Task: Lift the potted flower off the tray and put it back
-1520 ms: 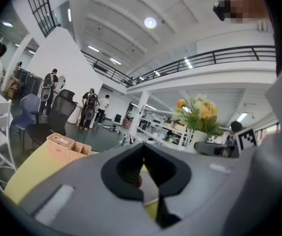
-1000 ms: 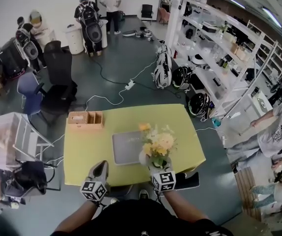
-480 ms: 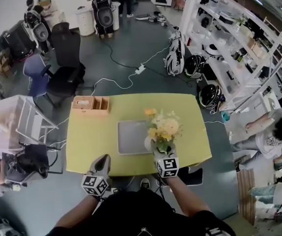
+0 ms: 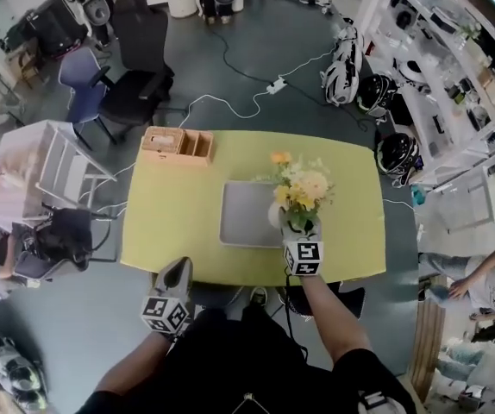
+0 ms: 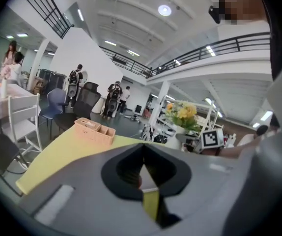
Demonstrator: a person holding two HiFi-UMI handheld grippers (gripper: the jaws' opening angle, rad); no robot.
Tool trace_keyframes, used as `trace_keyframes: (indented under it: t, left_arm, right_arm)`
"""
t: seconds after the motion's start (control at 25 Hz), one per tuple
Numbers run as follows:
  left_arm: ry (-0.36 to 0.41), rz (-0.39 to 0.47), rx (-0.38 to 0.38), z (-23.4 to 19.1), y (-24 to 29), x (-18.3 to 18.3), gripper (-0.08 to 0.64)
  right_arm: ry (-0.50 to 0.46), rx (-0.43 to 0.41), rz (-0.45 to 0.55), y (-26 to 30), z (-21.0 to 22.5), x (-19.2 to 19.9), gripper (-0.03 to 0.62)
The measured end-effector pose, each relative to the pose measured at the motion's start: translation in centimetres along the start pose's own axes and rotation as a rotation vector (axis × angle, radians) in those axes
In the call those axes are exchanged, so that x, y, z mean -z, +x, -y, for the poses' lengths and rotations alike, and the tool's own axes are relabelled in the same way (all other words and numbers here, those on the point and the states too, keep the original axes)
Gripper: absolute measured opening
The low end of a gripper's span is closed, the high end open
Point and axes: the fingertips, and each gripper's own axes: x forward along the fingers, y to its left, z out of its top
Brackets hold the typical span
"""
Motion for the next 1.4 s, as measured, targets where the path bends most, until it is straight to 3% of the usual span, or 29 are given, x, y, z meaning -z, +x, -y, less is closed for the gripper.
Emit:
trace_keyframes:
  t: [0.28,0.72,1.4]
  left_arm:
    - [-0.048,-0.005,-0.111,-2.0,-1.5,1.6,0.008]
    - [-0.073,-0.042,-0.221,-2.8,-3.1,4.1,0.008]
    - [-0.097,-0.072,-0.278,-2.5,-3.1,5.1,0.008]
  right_arm:
    - [0.016,-0.016,-0.040,4.4,0.0,4.3,0.224]
    - [0.038,-0.018,-0.077,9.5,0.8,9.0,0.223]
    - [0.040,-0.009,-0.032,8.9,1.1,11.1,0.231]
